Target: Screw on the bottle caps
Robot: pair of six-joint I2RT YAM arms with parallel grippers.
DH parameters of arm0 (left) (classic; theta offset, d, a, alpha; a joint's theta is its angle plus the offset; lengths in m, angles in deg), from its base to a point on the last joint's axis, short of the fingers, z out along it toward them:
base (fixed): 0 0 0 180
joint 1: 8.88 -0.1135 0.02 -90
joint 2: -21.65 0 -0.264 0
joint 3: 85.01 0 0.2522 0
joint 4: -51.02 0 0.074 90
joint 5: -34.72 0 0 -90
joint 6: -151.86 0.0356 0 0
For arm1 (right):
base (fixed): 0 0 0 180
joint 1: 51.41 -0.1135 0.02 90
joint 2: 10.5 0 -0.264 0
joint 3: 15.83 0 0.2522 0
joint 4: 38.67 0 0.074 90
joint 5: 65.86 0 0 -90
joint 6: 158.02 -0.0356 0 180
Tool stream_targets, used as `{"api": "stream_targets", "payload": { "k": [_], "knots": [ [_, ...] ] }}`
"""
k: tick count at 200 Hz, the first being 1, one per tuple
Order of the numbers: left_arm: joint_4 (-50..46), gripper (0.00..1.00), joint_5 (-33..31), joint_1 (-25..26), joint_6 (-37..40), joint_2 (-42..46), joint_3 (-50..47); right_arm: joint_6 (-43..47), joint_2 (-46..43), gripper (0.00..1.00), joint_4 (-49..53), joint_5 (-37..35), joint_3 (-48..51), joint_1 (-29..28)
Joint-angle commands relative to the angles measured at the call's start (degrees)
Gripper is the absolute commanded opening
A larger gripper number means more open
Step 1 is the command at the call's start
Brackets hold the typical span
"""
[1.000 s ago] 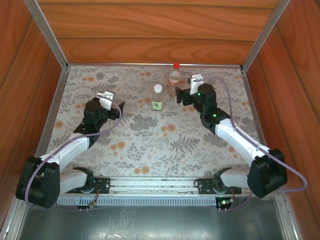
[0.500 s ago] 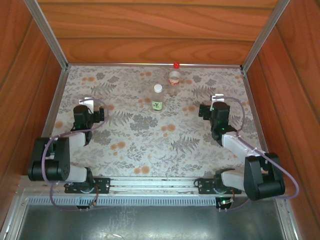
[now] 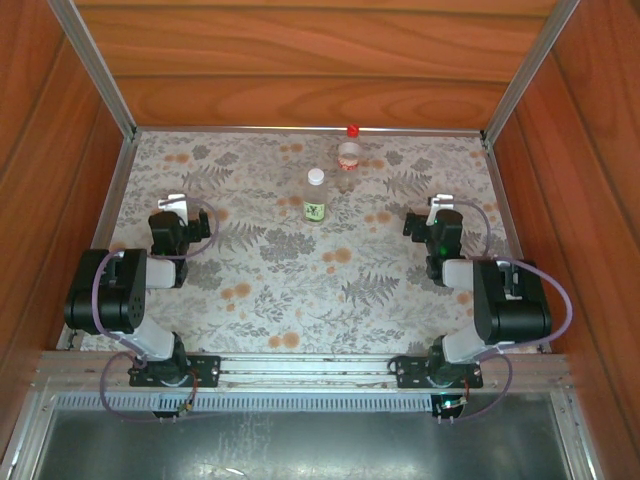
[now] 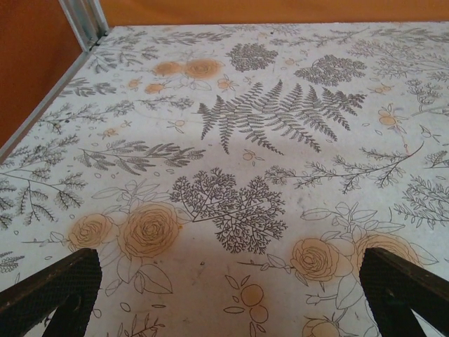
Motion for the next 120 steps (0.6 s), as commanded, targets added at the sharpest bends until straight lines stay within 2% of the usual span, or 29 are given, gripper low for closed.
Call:
{"api": "stream_targets", "payload": {
  "k": [1,120],
  "knots": [
    [1.37,1.00,-1.14,-0.35,-1.19,-0.29,0.78,0.64,-0.23,1.00,-0.88,4.84,-1.25,0.99],
    [1.23,1.00,-1.06,-0.38,-1.05,-0.37,0.83,0.50,-0.05,1.00,-0.19,5.26,-1.69,1.23]
  ]
}}
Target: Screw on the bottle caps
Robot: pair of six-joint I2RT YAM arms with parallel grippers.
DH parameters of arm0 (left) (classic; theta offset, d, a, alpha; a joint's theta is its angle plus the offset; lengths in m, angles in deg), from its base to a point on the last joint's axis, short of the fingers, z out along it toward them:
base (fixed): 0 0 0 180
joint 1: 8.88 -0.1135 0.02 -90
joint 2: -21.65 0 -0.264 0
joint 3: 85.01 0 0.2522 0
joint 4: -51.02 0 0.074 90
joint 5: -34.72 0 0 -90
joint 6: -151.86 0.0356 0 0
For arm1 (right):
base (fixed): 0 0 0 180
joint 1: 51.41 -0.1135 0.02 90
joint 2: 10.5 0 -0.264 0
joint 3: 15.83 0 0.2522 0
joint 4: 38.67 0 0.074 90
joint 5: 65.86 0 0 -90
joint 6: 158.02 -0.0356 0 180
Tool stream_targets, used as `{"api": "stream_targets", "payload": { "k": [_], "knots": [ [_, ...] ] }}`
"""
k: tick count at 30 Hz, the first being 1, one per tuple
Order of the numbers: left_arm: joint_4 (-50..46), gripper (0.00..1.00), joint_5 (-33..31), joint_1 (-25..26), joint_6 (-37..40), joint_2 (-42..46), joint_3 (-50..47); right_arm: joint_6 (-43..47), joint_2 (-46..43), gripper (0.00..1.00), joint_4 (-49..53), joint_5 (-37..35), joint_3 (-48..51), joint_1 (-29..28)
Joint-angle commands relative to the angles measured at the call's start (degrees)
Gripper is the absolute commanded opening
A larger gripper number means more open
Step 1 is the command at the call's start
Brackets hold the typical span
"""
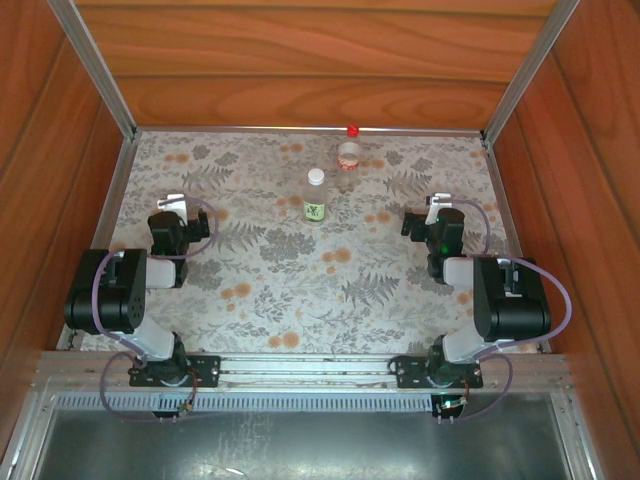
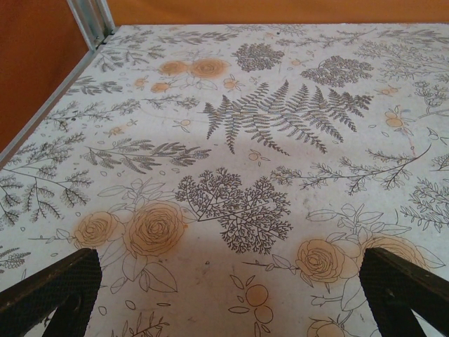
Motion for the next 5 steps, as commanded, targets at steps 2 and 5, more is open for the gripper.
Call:
{"api": "stream_targets", "payload": {
  "k": [2,5],
  "knots": [
    [1.22,1.00,-0.37,-0.31,-0.63,-0.40,0.88,0.59,-0.30,1.00,-0.62,0.48,-0.80,0.53],
    [1.18,1.00,-0.38,-0.30,-0.64,-0.29,0.79,0.58,-0.42,1.00,-0.62,0.60,-0.70,0.52]
  ]
}}
